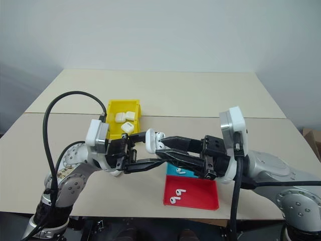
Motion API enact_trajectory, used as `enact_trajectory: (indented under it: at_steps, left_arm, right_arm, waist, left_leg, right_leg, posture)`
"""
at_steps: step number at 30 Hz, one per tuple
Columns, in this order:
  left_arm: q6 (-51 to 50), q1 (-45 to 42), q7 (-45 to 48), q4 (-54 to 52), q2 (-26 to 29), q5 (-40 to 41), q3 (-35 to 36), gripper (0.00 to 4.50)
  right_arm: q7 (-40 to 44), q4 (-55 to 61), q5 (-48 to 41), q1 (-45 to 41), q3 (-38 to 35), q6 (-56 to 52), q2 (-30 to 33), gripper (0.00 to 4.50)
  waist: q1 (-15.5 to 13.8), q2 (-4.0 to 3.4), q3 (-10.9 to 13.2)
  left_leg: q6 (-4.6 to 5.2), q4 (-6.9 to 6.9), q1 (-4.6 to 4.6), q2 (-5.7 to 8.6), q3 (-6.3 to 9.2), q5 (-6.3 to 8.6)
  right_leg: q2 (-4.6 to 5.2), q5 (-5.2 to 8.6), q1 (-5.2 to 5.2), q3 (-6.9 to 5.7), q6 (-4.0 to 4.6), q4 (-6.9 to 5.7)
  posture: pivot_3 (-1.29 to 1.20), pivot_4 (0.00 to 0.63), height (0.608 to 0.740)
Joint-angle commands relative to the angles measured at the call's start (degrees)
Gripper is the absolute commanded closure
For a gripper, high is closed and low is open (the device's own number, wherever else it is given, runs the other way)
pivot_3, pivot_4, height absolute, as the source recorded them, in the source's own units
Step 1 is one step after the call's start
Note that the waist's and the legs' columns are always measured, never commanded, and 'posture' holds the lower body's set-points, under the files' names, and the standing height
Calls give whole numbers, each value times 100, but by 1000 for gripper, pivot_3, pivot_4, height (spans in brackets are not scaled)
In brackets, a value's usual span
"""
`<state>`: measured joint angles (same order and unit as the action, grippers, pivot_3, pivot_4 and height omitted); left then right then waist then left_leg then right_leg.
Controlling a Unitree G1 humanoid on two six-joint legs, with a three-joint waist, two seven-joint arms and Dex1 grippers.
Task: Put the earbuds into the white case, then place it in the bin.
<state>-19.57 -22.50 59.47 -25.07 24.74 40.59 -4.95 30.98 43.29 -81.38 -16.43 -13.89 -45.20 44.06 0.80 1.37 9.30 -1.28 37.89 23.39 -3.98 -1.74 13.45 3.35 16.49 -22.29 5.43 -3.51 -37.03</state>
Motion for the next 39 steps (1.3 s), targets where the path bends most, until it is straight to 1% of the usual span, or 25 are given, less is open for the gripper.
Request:
enact_trajectory:
  at_steps: [1, 5, 10, 11, 13, 15, 18, 21, 23, 24, 25, 28, 33, 36, 39]
  left_arm:
    - [154, -60, -4, -108, -38, 29, 73, 1743]
    - [165, -69, -4, -87, -58, 15, 61, 1743]
    - [208, -82, 23, 4, -68, -36, 43, 1743]
    - [205, -95, 26, 32, -69, -50, 32, 1743]
    - [186, -142, 80, 125, -49, -93, -26, 1743]
    - [191, -229, 169, 291, -75, -148, -108, 1743]
    - [280, -482, 110, 683, -247, -359, -208, 1743]
    - [417, -655, 237, 935, -361, -528, -309, 1743]
    - [563, -731, 382, 1097, -411, -647, -399, 1743]
    - [639, -762, 448, 1175, -436, -701, -434, 1743]
    - [736, -814, 500, 1271, -477, -782, -485, 1743]
    - [886, -948, 561, 1483, -604, -946, -574, 1743]
    - [1089, -1049, 638, 1690, -695, -1223, -691, 1743]
    - [1193, -1031, 672, 1749, -751, -1281, -697, 1743]
    - [1186, -988, 626, 1679, -794, -1232, -649, 1743]
  right_arm:
    - [62, 12, 120, 42, -150, 192, 114, 2676]
    - [255, -43, 337, 82, -264, 319, 184, 2676]
    - [638, -195, 743, 99, -641, 612, 360, 2676]
    - [687, -290, 689, 36, -718, 594, 438, 2676]
    - [817, -606, 273, -328, -806, 374, 748, 2676]
    - [975, -871, 247, -914, -608, 261, 1001, 2676]
    - [1317, -1227, 531, -1887, 36, -65, 1339, 2676]
    - [1559, -1542, 881, -2650, 592, -265, 1351, 3237]
    - [1947, -1588, 1316, -2927, 888, -203, 1391, 3895]
    - [2113, -1604, 1498, -3027, 1011, -181, 1397, 4310]
    - [2224, -1626, 1702, -3175, 1199, -197, 1384, 4447]
    - [2412, -1709, 2240, -3570, 1667, -216, 1226, 4447]
    - [2742, -1830, 2974, -3948, 2168, -147, 947, 4447]
    - [2946, -1861, 3290, -3960, 2297, -82, 861, 4447]
    - [3135, -1782, 3705, -3746, 2416, 42, 919, 4447]
  waist:
    - [0, 0, 0]
    - [-1, 0, 0]
    - [-3, 0, 0]
    - [-3, 0, 0]
    - [10, 0, 1]
    - [23, 0, 1]
    - [15, -1, 0]
    - [11, 0, 0]
    - [-5, 0, 0]
    - [-8, -1, 0]
    - [-16, -1, 0]
    - [-24, -1, 0]
    - [-18, -1, 0]
    - [-15, -2, 0]
    - [-16, -1, 0]
  left_leg:
    - [0, 0, 0, 0, 0, 0]
    - [0, 0, 0, 0, 0, 0]
    - [0, 0, 0, 0, 0, 0]
    - [0, 0, -1, 0, 0, 0]
    - [0, 0, -1, 1, 0, 0]
    - [0, 1, -5, 2, -2, 0]
    - [1, 0, -10, 0, 1, -1]
    - [1, 0, -3, 0, 4, -1]
    - [1, 0, 8, 0, 2, 0]
    - [1, 0, 14, 1, 2, 0]
    - [1, 0, 17, 1, 2, 0]
    - [2, 4, 35, 1, 2, -1]
    - [2, 8, 39, 0, 3, -1]
    - [2, 8, 39, 1, 3, -1]
    - [2, 8, 42, 1, 3, -1]
  right_leg:
    - [0, 0, 0, 0, 0, 0]
    - [0, 0, 0, 0, 0, 0]
    - [0, 0, 0, 0, 0, 1]
    - [0, 0, 1, 0, 0, 1]
    - [0, 0, 1, 0, 0, 0]
    - [0, -1, 2, 3, 0, -1]
    - [-3, -1, 3, 0, 1, -3]
    - [-3, -1, 1, -1, 1, 2]
    - [-1, -1, -5, -2, 1, 5]
    - [-1, -1, -11, -2, 1, 7]
    - [0, 0, -13, -2, 1, 8]
    - [1, 0, -28, -6, 1, 7]
    - [0, -1, -34, -6, 0, 1]
    - [1, -1, -35, -5, 1, 0]
    - [1, -1, -38, -6, 1, -1]
  posture:
    - [0, 150, 740]
    - [0, 150, 740]
    - [0, 150, 740]
    - [0, 150, 740]
    - [0, 150, 740]
    - [0, 150, 740]
    - [0, 150, 740]
    - [0, 150, 740]
    - [0, 150, 740]
    - [0, 150, 740]
    - [0, 150, 740]
    - [0, 150, 740]
    - [0, 150, 740]
    - [0, 150, 740]
    - [0, 150, 740]
